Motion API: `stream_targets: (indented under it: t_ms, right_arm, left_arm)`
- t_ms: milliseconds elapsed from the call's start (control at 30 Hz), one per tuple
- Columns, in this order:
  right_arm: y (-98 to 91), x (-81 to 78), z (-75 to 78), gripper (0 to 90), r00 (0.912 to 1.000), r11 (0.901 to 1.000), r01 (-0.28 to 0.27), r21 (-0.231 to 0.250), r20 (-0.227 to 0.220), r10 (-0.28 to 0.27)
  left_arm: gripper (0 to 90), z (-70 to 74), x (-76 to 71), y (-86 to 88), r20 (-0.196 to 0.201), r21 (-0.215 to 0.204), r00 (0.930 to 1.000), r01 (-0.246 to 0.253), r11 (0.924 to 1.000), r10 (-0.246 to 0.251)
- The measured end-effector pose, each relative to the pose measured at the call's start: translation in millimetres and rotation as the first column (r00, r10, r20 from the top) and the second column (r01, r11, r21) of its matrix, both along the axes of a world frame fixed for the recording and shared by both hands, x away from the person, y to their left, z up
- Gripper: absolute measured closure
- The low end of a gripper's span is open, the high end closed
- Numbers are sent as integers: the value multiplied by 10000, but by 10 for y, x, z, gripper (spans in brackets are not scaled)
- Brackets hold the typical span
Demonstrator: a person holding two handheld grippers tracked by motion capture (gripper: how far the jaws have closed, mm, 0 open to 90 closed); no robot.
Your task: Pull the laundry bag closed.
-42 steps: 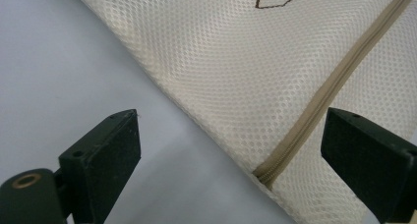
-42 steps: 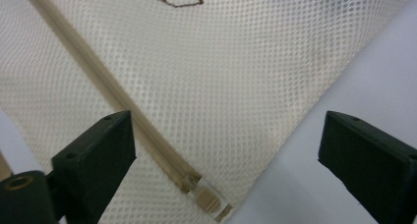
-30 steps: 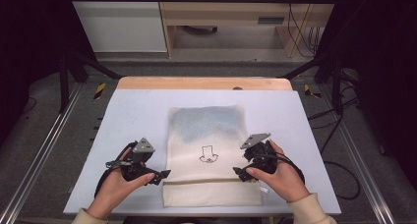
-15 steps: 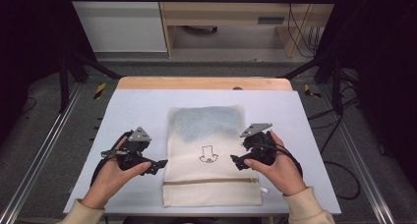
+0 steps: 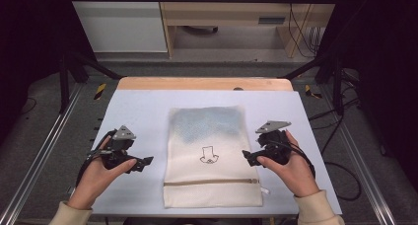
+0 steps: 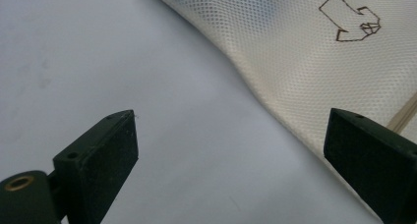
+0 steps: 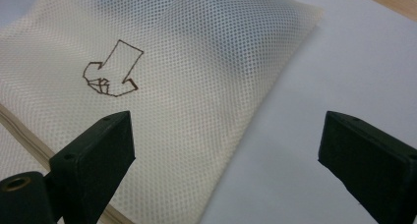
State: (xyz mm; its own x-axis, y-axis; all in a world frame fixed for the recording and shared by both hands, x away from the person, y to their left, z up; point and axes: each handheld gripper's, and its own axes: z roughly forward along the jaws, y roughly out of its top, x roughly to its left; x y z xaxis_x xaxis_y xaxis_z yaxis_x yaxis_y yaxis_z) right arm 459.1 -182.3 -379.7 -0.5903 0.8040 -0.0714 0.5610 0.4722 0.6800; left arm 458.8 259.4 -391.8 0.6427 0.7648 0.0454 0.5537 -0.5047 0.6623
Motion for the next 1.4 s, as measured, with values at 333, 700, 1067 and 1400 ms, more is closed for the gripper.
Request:
stream_targets:
  t_ms: [333,700,1067,1400]
  right_arm:
    - [-323,-66,-49,74,9979,9976,642,264,-90,-640]
    - [-707,-107,-274,77,9856,9848,1644,552,-494,-1618]
    - [-959,-158,-500,76,9728,9725,2226,683,-806,-2170]
    - [-1023,-220,-694,70,9578,9559,2833,779,-736,-2779]
  left_arm:
    - [62,-76,-19,247,148,390,9991,-402,9984,396]
    - [65,-253,-22,464,-178,181,9964,-828,9964,831]
    - [66,-413,-19,649,-246,183,9901,-1375,9903,1379]
    - [61,-552,-58,739,-127,114,9893,-1454,9893,1456]
